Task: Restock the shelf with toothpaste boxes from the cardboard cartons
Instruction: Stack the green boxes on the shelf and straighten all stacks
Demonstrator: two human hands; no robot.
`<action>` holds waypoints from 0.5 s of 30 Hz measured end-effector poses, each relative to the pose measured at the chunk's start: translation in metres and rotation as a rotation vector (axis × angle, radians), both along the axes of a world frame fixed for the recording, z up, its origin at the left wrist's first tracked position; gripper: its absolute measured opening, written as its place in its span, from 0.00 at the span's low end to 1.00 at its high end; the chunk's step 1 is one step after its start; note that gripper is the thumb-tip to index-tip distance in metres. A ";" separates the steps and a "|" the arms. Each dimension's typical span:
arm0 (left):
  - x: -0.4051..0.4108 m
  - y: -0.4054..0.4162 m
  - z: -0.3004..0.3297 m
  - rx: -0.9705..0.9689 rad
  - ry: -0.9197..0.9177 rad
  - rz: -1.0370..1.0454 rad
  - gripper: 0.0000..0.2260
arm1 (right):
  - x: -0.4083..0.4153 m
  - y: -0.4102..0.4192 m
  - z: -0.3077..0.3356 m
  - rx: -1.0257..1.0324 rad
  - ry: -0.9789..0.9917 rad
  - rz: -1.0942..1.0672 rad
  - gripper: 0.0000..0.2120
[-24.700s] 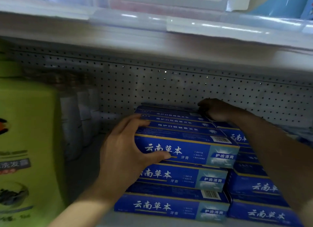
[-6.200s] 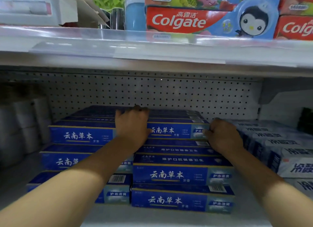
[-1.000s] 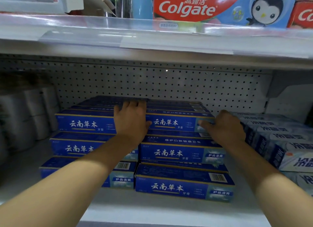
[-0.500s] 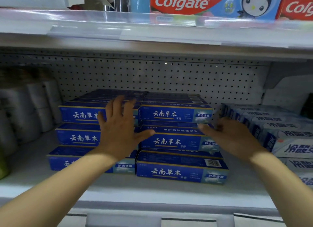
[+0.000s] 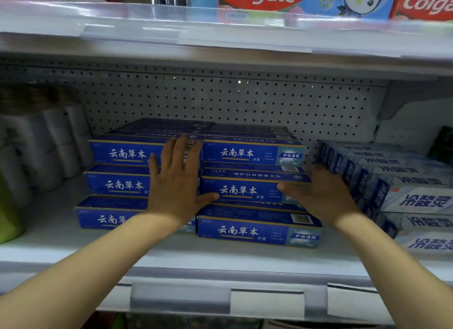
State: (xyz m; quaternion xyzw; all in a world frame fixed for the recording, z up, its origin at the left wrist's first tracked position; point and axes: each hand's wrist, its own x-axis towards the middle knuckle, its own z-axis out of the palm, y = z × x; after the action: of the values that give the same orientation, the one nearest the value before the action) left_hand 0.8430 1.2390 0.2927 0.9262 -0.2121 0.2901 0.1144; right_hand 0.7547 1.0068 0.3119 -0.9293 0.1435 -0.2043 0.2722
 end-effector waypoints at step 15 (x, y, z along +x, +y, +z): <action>-0.032 -0.018 -0.020 0.268 -0.054 -0.134 0.28 | -0.028 -0.018 -0.016 0.085 0.233 0.086 0.10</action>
State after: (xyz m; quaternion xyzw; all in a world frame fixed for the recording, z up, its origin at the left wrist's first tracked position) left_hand 0.8112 1.2211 0.2726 0.9088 -0.3131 0.2757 0.0032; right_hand 0.7265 0.9887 0.2959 -0.9397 0.1425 -0.0769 0.3013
